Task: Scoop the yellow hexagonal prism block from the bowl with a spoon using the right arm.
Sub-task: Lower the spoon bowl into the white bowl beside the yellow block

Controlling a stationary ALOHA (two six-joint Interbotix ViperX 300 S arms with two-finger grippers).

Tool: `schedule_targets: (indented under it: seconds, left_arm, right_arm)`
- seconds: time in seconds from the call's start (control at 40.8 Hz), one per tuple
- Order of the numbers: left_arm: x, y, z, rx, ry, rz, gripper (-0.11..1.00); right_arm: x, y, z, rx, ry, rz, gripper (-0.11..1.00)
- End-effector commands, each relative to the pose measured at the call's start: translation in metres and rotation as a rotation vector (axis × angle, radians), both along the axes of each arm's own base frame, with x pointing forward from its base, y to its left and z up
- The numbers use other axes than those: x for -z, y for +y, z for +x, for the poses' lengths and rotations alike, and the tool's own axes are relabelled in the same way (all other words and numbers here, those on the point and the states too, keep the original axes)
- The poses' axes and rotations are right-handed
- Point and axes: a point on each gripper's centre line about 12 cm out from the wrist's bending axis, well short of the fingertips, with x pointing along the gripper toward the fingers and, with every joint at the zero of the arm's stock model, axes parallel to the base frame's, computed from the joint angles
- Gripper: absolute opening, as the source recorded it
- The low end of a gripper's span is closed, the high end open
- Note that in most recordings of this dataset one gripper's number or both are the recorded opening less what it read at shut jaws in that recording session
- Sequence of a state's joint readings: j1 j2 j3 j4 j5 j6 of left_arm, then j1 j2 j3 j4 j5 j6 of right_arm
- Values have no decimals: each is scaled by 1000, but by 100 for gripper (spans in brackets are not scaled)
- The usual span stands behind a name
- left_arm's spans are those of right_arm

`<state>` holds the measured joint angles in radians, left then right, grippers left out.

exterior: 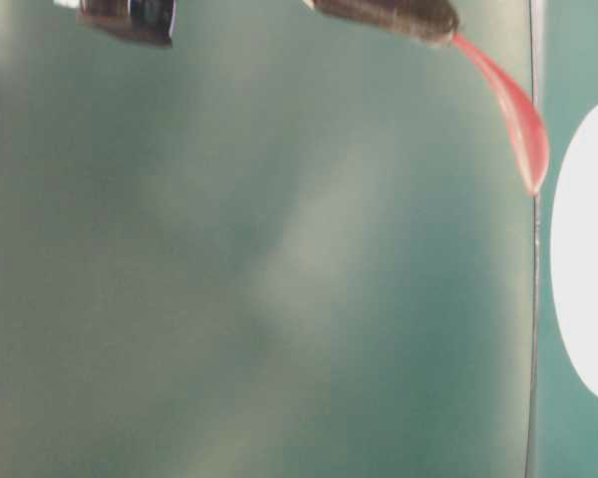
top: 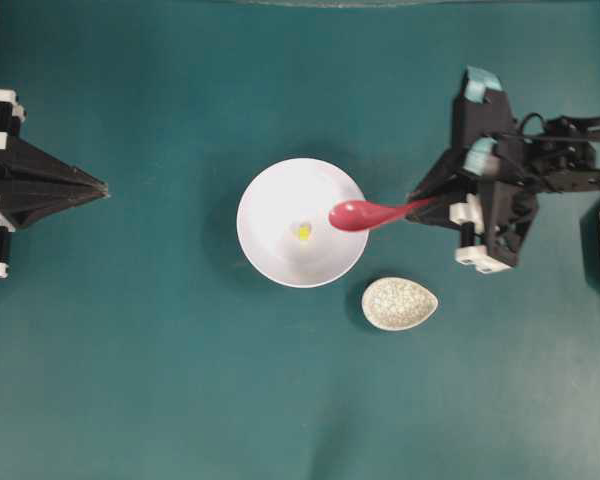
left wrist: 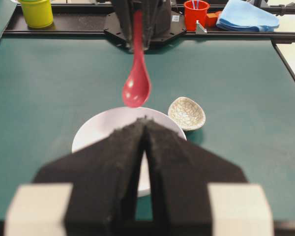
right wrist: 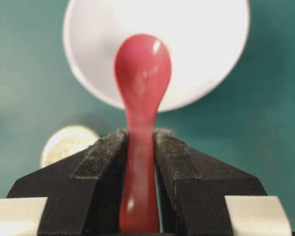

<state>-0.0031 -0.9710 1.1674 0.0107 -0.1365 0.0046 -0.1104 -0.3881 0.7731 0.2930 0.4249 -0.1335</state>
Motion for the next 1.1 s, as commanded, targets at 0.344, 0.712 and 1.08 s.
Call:
schedule_targets:
  seconds: [0.344,0.712,1.08]
  left_arm:
    - [-7,0,3,-1,-15,3,4]
    - [-7,0,3,-1,-15,3,4]
    - [-7,0,3,-1,-15,3,4]
  right_arm:
    - [9,-8,41,-39,175,7,25]
    - [31,-8,48,-44,255,18,25]
    - [39,-10,64,-46,276,22,25]
